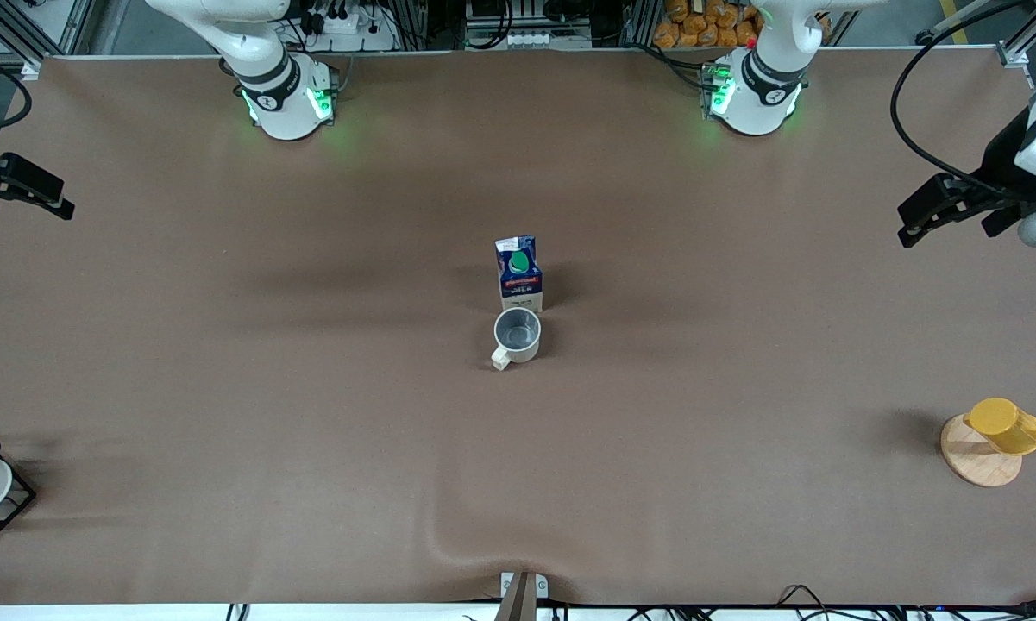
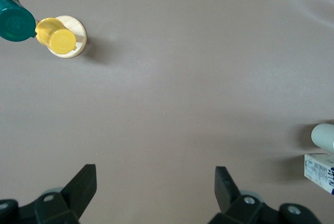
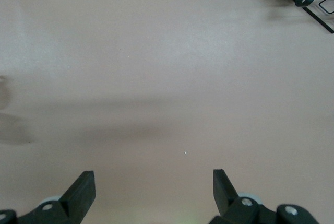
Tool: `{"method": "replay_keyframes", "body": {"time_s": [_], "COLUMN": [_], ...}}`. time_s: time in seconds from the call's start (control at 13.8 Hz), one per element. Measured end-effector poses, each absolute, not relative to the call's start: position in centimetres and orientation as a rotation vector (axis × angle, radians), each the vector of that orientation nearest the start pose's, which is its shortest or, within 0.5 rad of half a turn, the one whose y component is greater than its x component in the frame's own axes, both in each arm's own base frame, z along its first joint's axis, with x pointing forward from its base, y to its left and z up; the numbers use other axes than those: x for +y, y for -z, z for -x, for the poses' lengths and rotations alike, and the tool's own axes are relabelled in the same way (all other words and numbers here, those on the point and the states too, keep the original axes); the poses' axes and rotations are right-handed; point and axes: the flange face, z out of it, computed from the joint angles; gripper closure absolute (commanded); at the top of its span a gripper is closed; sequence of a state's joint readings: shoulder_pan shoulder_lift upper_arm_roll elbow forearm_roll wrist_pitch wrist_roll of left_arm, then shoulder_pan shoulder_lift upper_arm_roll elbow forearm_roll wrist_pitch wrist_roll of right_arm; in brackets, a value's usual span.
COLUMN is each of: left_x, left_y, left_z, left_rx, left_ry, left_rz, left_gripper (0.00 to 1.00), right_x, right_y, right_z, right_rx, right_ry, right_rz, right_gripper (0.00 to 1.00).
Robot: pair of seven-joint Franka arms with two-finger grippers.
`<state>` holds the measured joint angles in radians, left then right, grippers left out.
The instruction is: Place milk next to cup
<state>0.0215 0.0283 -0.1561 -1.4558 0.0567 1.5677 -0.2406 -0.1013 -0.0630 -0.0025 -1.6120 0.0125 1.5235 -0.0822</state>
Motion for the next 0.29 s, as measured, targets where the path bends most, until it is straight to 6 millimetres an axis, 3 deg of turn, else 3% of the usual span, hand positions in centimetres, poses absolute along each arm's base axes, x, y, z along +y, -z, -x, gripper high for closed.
{"method": "replay_keyframes", "body": {"time_s": [0.29], "left_x": [-6.91], "left_y": [-66.24], "left_z": [-55.88], "left_rx": [-0.142], "left_ry": [0.134], "left_rz": [3.108], "left_gripper": [0.0], "right_x": [-5.35], "right_y": [-63.51], "right_z": [-52.71], "right_rx": [0.033], "right_ry": [-0.038], "right_rz": [3.126], "right_gripper": [0.0]}}
